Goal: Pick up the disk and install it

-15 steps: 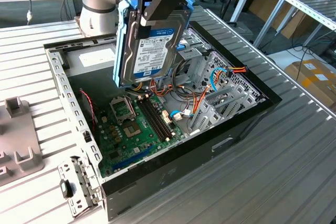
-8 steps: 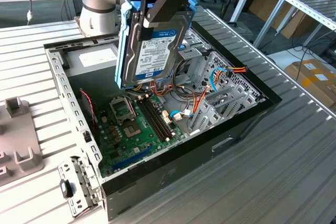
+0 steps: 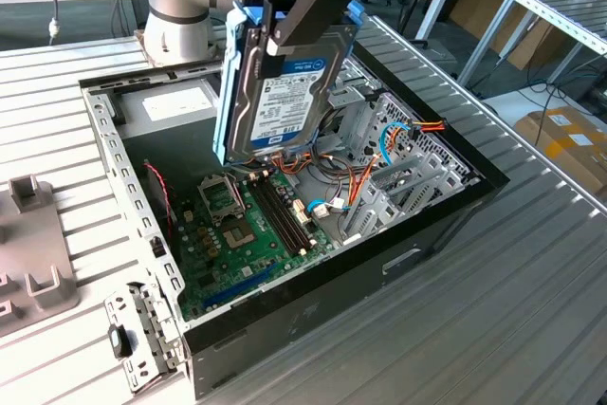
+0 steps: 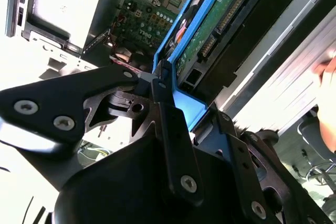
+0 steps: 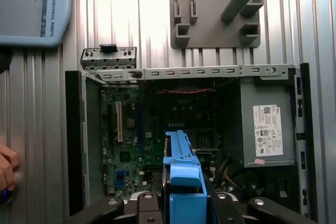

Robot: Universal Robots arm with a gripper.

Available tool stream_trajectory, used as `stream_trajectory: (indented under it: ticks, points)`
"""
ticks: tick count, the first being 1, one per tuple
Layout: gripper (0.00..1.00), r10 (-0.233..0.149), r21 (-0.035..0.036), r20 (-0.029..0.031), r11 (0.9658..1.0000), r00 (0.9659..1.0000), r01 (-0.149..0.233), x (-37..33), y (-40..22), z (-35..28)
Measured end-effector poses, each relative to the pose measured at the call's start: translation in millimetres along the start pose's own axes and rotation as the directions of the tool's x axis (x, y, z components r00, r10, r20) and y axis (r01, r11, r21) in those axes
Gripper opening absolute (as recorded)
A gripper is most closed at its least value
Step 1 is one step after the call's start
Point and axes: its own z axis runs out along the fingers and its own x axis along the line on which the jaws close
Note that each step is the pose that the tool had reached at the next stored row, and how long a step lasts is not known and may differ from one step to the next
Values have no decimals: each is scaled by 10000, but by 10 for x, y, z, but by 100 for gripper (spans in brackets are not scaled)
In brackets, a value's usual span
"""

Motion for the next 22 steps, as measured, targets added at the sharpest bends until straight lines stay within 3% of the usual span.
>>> stream_trajectory:
  ticks: [22]
  points:
    - [37,0,0,0,10000,10000,0,178,-84,-5]
